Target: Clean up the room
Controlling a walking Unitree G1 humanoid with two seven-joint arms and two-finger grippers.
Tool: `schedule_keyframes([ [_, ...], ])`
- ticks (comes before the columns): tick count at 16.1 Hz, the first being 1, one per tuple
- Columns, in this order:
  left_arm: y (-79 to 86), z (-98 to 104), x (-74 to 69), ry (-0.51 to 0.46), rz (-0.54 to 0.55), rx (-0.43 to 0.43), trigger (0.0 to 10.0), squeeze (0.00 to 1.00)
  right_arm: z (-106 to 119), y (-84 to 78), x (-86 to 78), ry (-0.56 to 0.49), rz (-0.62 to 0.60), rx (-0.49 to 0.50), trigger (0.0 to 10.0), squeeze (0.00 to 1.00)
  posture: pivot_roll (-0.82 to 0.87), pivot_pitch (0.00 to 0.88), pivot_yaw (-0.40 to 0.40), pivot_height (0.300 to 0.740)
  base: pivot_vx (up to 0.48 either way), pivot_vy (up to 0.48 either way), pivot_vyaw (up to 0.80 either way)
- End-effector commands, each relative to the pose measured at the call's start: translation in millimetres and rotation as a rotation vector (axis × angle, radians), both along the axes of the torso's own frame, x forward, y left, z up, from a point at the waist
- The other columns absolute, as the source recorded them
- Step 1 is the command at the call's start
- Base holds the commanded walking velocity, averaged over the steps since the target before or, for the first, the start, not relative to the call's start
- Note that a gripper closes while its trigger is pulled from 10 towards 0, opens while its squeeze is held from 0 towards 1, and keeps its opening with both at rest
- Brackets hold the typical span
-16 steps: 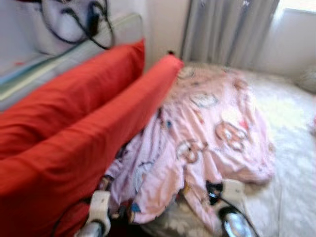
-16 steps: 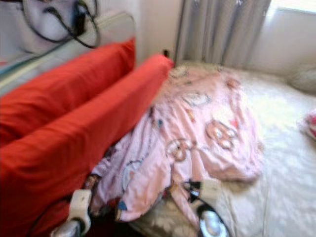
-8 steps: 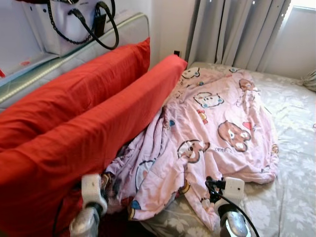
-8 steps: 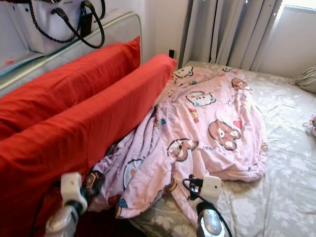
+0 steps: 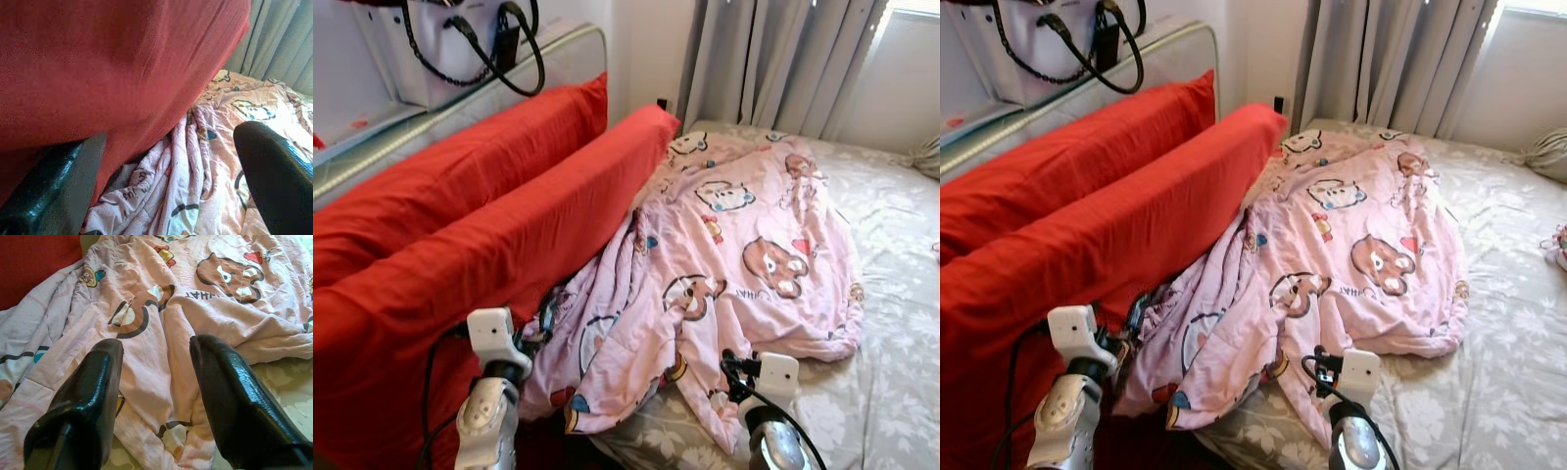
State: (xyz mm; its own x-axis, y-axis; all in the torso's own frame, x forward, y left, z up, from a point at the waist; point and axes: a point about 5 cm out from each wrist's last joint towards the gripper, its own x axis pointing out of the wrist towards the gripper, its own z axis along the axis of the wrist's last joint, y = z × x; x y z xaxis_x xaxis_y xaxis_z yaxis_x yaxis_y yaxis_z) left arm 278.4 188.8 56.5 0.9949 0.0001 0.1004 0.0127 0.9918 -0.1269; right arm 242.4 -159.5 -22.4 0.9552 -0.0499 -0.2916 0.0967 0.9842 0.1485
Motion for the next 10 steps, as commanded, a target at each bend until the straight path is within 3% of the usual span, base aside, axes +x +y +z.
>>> schedule_keyframes([
  [1,-2.8,14.3,2.5,-0.062,-0.006,0.021,10.0,0.00,2.4,-1.8,0.7,-0.017,-0.003,-0.005,10.0,0.00,0.06,0.015,-0.027,0.740,0.000,0.000,0.00],
  [6,-10.4,11.0,-5.0,-0.018,-0.025,0.021,10.0,0.00,-0.1,-4.3,0.2,0.013,-0.012,-0.022,10.0,0.00,0.05,0.001,-0.025,0.740,0.000,0.000,0.00],
  [10,-9.5,6.8,-6.8,0.016,-0.027,0.020,10.0,0.00,-1.0,-3.8,0.4,0.023,-0.011,-0.029,10.0,0.00,0.05,0.000,-0.022,0.700,0.000,0.000,0.00],
])
